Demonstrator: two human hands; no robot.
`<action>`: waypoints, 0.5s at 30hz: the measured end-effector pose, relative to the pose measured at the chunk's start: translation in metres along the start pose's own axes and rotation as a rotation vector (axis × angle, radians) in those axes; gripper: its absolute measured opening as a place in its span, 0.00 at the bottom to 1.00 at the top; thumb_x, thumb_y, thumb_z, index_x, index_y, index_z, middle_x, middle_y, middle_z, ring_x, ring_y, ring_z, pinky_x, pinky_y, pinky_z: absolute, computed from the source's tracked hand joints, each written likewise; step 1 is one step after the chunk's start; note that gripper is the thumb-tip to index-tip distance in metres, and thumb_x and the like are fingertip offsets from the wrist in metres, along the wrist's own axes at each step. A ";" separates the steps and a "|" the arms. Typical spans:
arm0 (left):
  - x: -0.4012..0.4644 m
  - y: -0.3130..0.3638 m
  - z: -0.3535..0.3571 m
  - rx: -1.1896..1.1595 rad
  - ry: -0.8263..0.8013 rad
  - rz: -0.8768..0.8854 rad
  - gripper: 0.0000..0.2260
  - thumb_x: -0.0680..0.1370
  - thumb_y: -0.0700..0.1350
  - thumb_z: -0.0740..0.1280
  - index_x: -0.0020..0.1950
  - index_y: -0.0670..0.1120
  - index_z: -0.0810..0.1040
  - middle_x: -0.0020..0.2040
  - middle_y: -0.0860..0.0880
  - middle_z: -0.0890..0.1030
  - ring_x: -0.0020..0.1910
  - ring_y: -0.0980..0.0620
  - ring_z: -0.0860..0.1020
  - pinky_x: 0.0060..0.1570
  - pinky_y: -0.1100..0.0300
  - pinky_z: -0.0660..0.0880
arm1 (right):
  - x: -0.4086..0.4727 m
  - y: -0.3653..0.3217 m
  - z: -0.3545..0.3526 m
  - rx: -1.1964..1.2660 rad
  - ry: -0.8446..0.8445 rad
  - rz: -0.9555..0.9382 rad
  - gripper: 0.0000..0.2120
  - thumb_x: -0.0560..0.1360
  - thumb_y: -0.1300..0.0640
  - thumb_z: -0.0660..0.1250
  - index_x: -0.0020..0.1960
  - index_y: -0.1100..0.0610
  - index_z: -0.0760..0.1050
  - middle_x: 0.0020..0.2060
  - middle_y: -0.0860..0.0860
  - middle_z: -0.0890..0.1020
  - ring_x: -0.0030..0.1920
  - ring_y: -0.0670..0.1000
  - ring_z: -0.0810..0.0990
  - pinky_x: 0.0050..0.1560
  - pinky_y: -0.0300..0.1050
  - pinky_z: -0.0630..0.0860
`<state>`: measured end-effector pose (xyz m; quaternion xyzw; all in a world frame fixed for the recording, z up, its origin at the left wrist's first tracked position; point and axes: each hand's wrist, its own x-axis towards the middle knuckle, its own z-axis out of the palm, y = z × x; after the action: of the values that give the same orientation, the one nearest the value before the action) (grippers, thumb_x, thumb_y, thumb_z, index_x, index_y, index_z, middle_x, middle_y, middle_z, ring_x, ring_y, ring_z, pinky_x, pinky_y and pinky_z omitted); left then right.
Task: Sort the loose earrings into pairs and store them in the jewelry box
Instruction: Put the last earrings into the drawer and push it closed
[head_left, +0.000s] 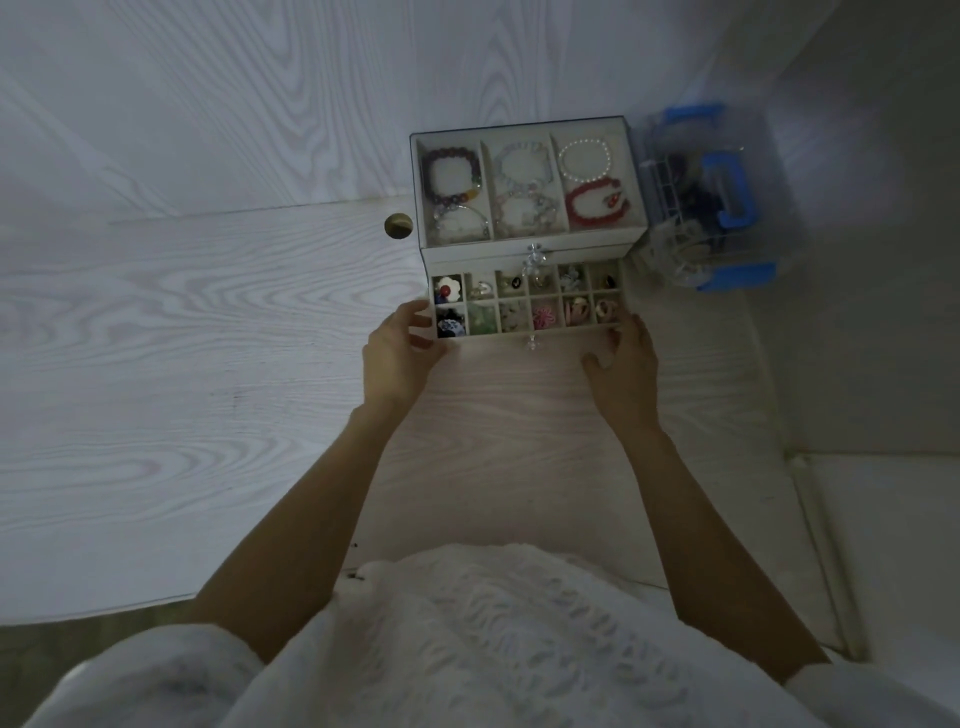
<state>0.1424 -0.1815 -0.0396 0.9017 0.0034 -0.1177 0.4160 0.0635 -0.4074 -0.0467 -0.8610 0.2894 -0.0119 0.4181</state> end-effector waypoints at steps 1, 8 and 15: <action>0.003 0.001 0.001 0.003 0.015 0.001 0.27 0.70 0.45 0.74 0.67 0.45 0.70 0.57 0.47 0.79 0.43 0.54 0.78 0.46 0.60 0.75 | 0.003 -0.001 0.002 0.048 -0.017 0.013 0.34 0.74 0.65 0.66 0.75 0.59 0.54 0.73 0.60 0.58 0.69 0.57 0.66 0.70 0.52 0.65; 0.024 -0.002 0.003 0.077 0.015 0.082 0.33 0.73 0.43 0.72 0.74 0.45 0.61 0.68 0.45 0.71 0.60 0.49 0.74 0.54 0.59 0.72 | 0.004 -0.007 0.012 0.508 -0.067 0.153 0.40 0.73 0.73 0.64 0.76 0.57 0.44 0.74 0.55 0.57 0.74 0.50 0.58 0.68 0.40 0.60; 0.036 0.008 0.004 0.068 0.038 0.118 0.24 0.73 0.42 0.70 0.68 0.49 0.69 0.60 0.46 0.77 0.52 0.52 0.77 0.49 0.60 0.73 | 0.025 -0.022 0.014 0.567 -0.131 0.171 0.35 0.74 0.69 0.63 0.75 0.55 0.50 0.75 0.52 0.56 0.73 0.50 0.58 0.71 0.42 0.58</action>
<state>0.1778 -0.1927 -0.0442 0.9161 -0.0459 -0.0758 0.3910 0.0991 -0.3996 -0.0457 -0.6813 0.3182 -0.0015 0.6592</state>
